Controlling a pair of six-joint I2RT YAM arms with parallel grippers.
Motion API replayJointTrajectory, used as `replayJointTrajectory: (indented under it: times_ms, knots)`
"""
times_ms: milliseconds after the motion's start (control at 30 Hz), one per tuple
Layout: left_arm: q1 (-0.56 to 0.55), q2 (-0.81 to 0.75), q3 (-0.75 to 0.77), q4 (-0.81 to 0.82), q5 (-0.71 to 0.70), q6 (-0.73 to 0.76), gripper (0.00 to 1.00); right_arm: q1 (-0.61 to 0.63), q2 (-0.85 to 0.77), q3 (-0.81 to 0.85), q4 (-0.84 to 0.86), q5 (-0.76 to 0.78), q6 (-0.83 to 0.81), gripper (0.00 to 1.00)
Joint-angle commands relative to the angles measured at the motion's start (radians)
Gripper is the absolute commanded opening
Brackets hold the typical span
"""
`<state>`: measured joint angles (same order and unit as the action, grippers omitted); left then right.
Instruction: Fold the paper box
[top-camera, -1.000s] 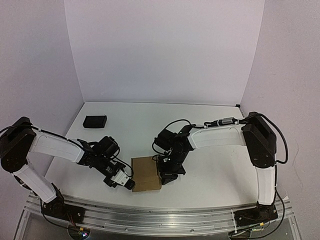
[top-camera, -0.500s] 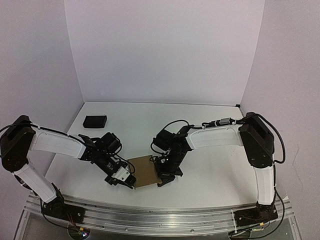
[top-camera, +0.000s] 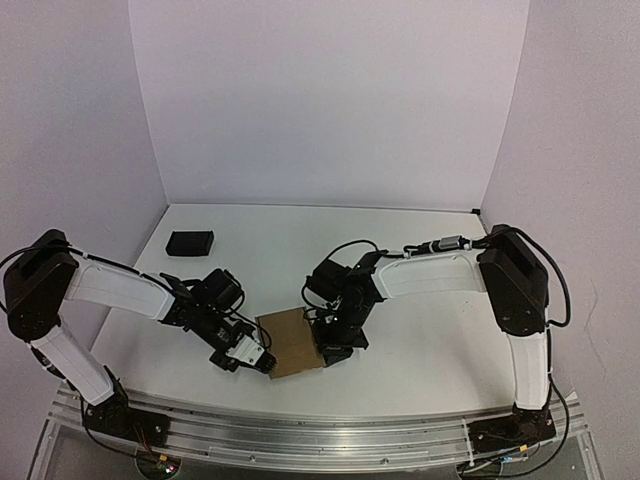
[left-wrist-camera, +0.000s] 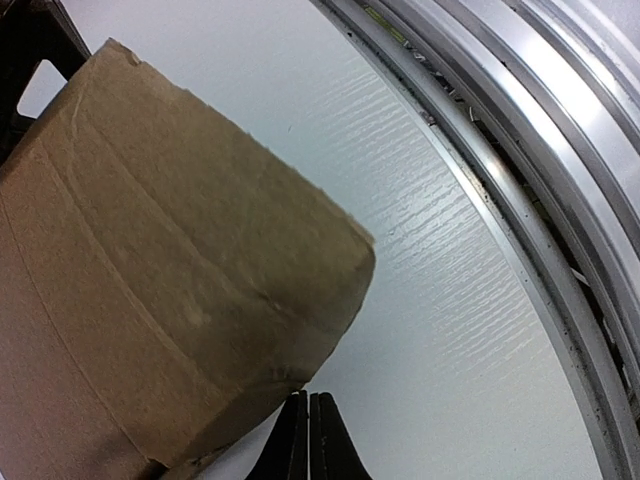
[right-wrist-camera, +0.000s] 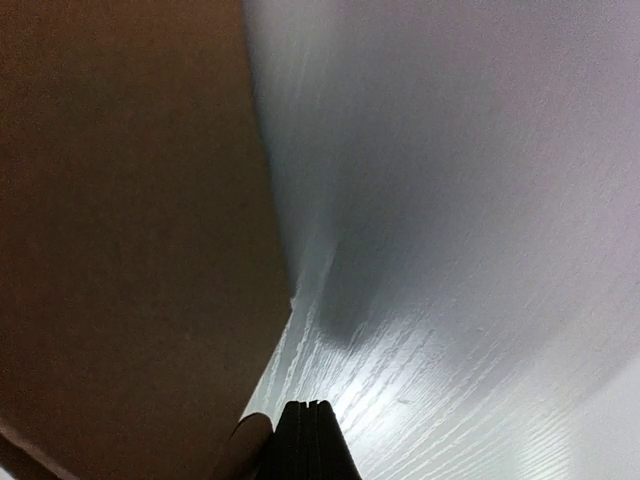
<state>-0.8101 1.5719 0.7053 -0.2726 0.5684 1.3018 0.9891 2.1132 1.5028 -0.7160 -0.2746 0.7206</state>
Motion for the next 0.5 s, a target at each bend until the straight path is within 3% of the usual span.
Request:
replayJointTrajectory:
  times_ms: [0,233,467]
  knots:
    - [0.003,-0.003,-0.006,0.045,-0.024,-0.026,0.04,0.007,-0.006,0.002,0.027,0.067,-0.006,0.00]
    - [0.030,-0.015,0.001,0.023,-0.036,-0.029,0.05,0.008,0.008,-0.019,0.040,0.015,-0.002,0.00]
    - [0.117,-0.065,0.042,-0.231,0.065,0.142,0.13,0.007,-0.024,-0.038,0.040,0.012,0.004,0.00]
